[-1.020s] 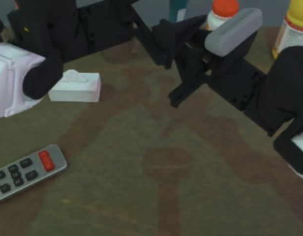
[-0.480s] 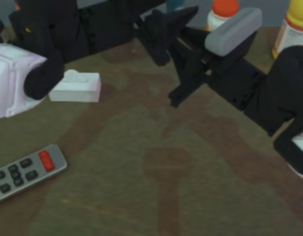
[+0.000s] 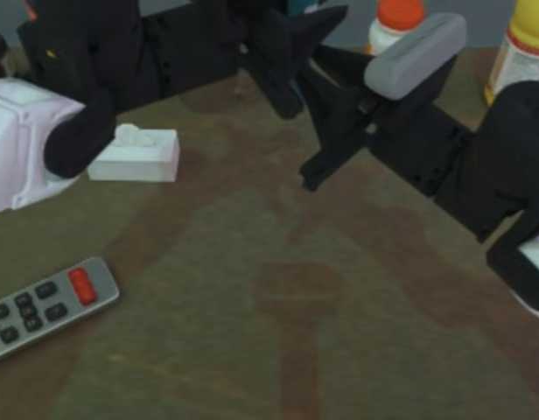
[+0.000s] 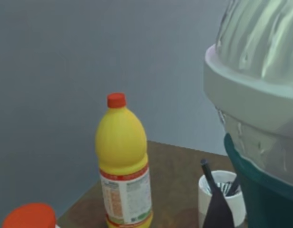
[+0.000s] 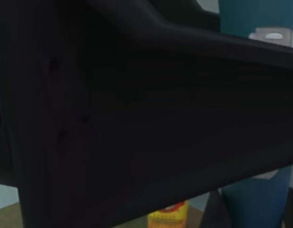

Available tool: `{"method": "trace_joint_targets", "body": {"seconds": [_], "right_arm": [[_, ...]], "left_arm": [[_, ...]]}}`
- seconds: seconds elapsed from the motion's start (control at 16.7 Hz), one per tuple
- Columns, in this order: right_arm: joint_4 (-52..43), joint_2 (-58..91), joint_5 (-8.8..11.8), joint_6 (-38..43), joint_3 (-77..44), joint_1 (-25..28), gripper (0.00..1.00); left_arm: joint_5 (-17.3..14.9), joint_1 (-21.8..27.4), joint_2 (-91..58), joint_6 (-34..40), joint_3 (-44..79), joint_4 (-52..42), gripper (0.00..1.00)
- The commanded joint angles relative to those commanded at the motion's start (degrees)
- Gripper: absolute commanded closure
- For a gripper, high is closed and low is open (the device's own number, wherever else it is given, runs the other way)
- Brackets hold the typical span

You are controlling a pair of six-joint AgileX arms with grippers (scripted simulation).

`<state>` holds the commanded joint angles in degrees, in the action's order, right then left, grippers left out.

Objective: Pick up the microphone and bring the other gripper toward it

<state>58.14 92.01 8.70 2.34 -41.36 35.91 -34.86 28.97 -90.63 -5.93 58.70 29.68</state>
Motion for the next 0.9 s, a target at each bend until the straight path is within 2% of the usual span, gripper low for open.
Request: {"method": "trace_joint_targets", "body": {"seconds": [0.3, 0.9], "right_arm": [[0.0, 0.0, 0.0, 0.0, 0.0, 0.0, 1.0], [0.0, 0.0, 0.0, 0.0, 0.0, 0.0, 0.25]], "left_arm": [[0.0, 0.0, 0.0, 0.0, 0.0, 0.0, 1.0], [0.0, 0.0, 0.0, 0.0, 0.0, 0.0, 1.0]]}}
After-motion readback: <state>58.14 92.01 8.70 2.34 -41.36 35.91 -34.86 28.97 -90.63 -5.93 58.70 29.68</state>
